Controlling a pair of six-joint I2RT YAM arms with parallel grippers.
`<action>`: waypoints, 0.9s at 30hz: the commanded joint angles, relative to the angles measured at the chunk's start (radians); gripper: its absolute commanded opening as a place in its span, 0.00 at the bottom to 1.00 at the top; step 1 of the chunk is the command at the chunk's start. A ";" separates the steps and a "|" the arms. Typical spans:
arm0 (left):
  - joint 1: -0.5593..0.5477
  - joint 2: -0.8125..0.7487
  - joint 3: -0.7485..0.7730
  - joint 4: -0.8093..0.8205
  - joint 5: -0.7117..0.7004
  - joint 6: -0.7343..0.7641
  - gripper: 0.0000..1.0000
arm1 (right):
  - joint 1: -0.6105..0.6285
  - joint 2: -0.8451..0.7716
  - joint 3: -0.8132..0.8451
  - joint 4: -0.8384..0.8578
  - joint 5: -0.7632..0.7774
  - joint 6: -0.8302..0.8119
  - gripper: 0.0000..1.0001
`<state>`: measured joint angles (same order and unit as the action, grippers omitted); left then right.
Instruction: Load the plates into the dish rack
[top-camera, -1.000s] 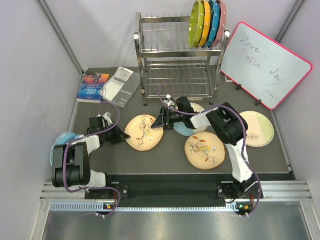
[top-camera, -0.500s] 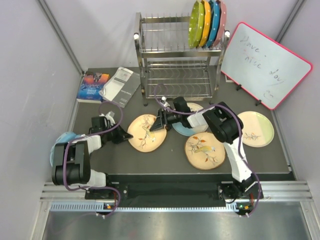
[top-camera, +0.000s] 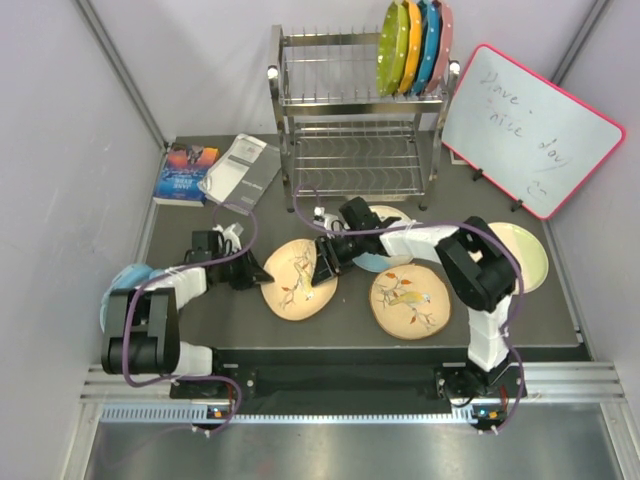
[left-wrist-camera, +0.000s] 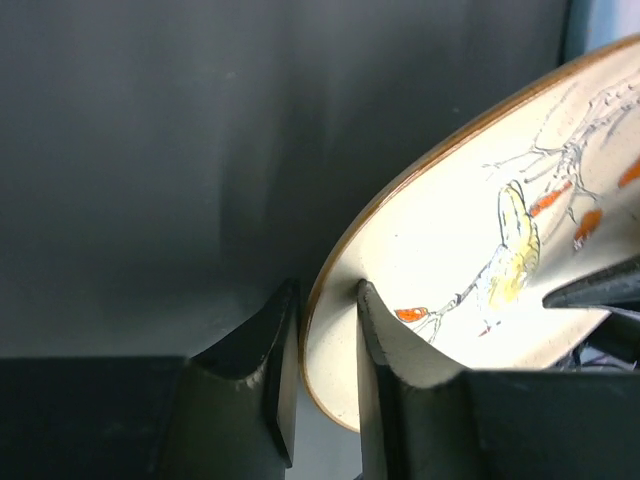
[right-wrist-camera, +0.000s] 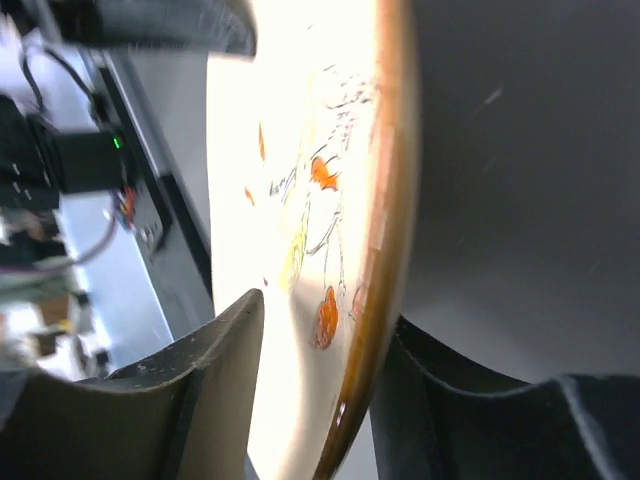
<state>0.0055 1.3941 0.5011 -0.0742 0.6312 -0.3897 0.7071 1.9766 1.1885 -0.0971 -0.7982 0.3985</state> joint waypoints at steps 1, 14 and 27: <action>-0.038 -0.020 0.085 -0.044 -0.045 0.078 0.24 | 0.107 -0.208 0.063 -0.030 -0.150 -0.173 0.00; -0.038 -0.099 0.010 -0.009 -0.024 -0.024 0.15 | 0.088 -0.163 0.060 0.192 -0.142 0.051 0.00; -0.029 -0.125 0.108 -0.125 0.068 -0.046 0.00 | 0.042 -0.170 0.164 0.108 0.048 0.112 0.00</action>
<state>0.0013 1.2846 0.5571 -0.1585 0.6376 -0.4122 0.7166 1.8664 1.2293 -0.1875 -0.6422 0.4622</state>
